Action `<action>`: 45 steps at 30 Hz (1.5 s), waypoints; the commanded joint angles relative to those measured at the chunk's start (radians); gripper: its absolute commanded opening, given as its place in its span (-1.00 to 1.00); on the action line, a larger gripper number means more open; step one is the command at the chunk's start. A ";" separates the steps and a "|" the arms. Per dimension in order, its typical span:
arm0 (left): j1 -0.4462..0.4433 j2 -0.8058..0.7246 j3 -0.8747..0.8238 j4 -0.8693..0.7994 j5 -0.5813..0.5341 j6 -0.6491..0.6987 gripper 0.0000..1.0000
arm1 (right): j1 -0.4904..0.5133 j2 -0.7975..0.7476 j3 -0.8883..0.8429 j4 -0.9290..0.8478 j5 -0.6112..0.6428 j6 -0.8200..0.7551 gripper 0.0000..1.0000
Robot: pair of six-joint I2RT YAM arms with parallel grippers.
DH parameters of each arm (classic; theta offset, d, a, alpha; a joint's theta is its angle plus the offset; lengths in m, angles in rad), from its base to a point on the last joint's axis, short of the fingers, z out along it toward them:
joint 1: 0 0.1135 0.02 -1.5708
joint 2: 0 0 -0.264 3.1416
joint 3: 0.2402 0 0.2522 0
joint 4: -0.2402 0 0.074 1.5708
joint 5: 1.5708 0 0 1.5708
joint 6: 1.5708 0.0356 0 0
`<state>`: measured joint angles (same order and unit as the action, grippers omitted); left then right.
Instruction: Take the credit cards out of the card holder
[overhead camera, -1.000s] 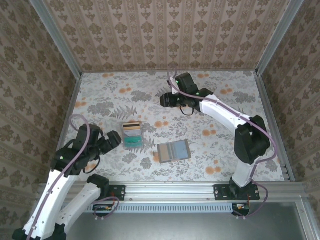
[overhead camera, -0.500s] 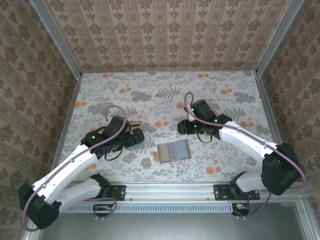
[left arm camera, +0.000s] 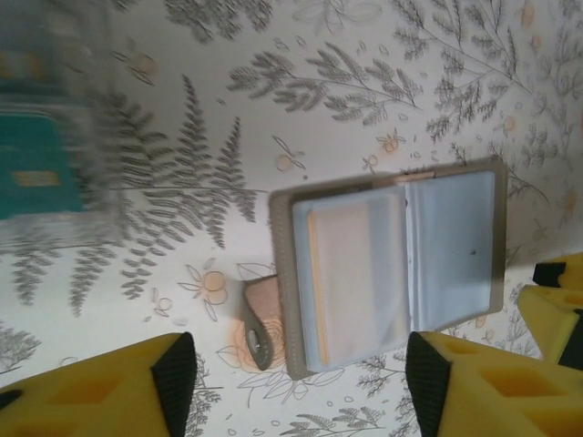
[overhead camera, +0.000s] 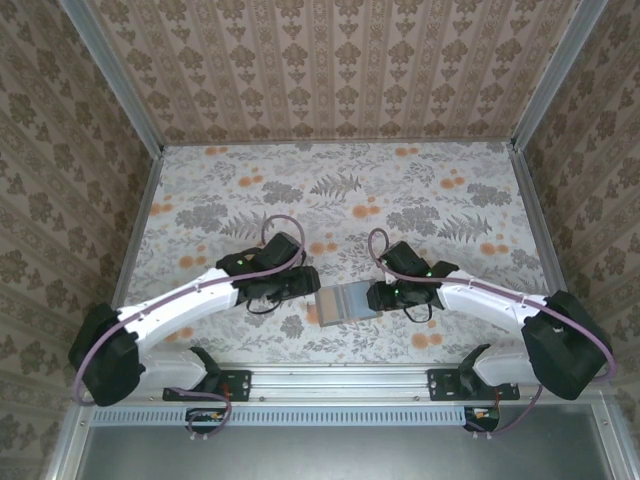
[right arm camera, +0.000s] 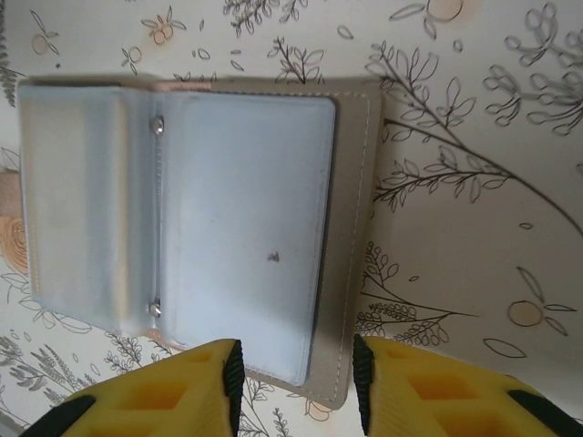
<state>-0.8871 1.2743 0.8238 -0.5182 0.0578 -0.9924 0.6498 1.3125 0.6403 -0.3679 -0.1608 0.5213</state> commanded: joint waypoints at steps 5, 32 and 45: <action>-0.055 0.117 0.023 0.089 0.077 0.025 0.03 | 0.020 0.056 -0.050 0.092 0.032 0.051 -0.28; -0.052 0.304 0.008 0.167 0.137 0.066 -0.15 | 0.066 0.054 -0.094 0.156 0.032 0.122 -0.32; -0.056 0.318 0.029 0.236 0.192 0.097 -0.14 | 0.071 0.065 -0.097 0.158 0.032 0.131 -0.32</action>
<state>-0.9363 1.5723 0.8249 -0.3084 0.2192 -0.9295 0.7090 1.3628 0.5522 -0.1978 -0.1371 0.6334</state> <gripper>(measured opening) 0.426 0.340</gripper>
